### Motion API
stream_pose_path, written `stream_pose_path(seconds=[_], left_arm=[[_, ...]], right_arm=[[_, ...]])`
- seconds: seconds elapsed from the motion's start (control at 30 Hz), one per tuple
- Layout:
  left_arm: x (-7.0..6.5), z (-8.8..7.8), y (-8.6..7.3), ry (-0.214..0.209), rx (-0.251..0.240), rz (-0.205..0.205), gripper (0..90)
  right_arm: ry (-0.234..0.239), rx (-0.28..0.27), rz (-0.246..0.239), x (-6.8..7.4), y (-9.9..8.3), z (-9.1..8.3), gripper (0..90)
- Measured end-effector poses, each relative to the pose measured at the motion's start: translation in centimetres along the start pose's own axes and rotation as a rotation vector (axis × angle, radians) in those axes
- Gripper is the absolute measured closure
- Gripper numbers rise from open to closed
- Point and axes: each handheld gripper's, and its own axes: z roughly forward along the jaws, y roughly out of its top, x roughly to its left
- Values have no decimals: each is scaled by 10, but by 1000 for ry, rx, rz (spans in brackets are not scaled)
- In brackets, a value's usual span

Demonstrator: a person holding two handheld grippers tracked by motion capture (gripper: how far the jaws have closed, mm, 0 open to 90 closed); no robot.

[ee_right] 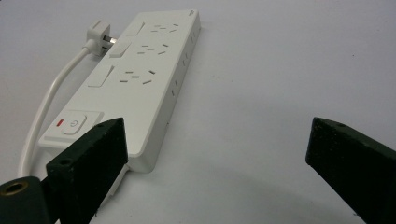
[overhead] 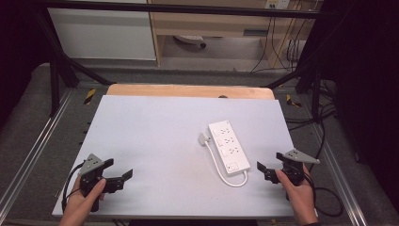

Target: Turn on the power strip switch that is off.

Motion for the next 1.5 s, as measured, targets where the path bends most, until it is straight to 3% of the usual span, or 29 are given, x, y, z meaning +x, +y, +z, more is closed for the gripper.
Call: stream_pose_path(seconds=[0.47,1.13,1.5], left_arm=[[1,-1,0,15,-6,-18,74],[0,2,-1,11,18,-13,75],[7,5,0,27,14,-19,76]], right_arm=[[16,15,-23,9,4,-4,38],[52,15,2,11,10,-6,42],[78,35,6,13,24,-4,47]])
